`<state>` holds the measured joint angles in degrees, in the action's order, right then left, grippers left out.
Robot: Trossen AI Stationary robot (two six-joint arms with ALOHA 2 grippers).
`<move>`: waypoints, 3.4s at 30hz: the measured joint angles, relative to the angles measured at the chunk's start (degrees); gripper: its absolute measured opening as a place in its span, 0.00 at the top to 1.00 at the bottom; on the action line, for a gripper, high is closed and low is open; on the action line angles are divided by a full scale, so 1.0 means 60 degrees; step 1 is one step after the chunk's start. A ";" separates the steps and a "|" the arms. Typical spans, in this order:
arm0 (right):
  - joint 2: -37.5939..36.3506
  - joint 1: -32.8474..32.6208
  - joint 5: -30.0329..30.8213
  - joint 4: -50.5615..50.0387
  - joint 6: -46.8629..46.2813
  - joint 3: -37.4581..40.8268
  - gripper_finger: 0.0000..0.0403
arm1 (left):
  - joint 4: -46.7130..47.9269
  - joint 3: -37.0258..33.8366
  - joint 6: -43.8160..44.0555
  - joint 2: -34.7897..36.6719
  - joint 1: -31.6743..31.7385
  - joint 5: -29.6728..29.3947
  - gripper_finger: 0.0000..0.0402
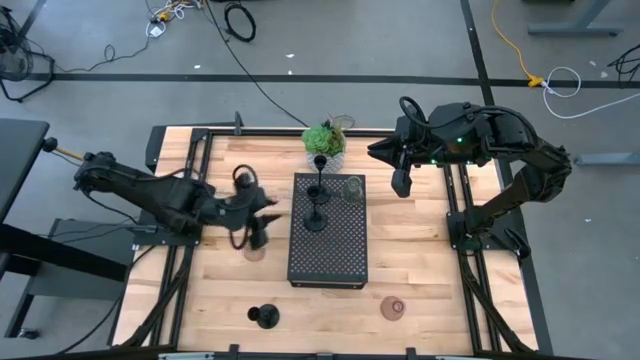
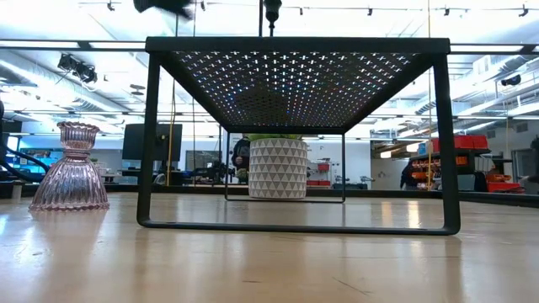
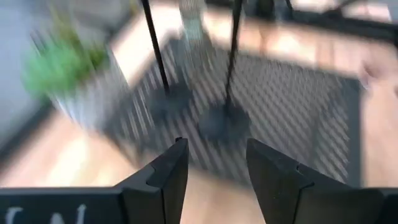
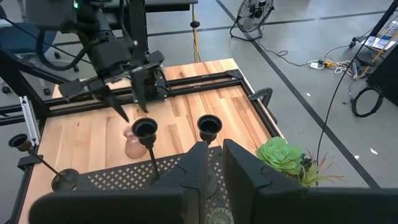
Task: Pick & Place candle stick holders
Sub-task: Align the pink candle holder on the top with the green candle holder on the shelf
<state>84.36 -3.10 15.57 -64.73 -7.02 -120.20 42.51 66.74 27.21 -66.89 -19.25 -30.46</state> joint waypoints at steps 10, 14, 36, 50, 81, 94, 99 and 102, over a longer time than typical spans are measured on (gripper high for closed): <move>0.0000 0.0001 0.0073 0.0198 -0.0253 0.0000 0.88 | 0.5353 -0.0039 0.4530 0.0353 -0.1931 0.2712 0.58; 0.0000 0.0001 0.0073 0.0481 -0.0253 0.0000 0.88 | 0.4916 -0.0542 0.5247 0.0314 -0.2781 0.2082 0.58; 0.0000 0.0001 0.0000 0.0501 -0.0249 0.0000 0.88 | -0.0652 -0.5372 0.6842 0.0313 -0.3355 0.0575 0.58; 0.0000 -0.0002 0.0000 0.0492 -0.0245 0.0000 0.88 | -0.3057 -0.6470 0.6369 -0.0102 -0.3322 -0.0743 0.58; 0.0000 0.0000 0.0073 0.0495 -0.0285 0.0000 0.88 | -0.4034 -0.6674 0.5773 -0.0110 -0.2850 -0.2164 0.56; 0.0000 -0.0002 0.0073 0.0495 -0.0285 0.0000 0.88 | -0.4095 -0.6674 0.5347 -0.0110 -0.2202 -0.2104 0.40; 0.0000 -0.0003 0.0073 0.0496 -0.0285 0.0000 0.88 | -0.4127 -0.6674 0.5342 -0.0117 -0.1949 -0.2092 0.41; 0.0000 0.0001 0.0073 0.0499 -0.0285 0.0000 0.88 | -0.4563 -0.6808 0.5329 -0.0340 -0.1816 -0.2075 0.41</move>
<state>84.36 -3.09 16.01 -61.73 -8.73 -120.20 15.14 25.89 59.18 -68.93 -30.14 -42.91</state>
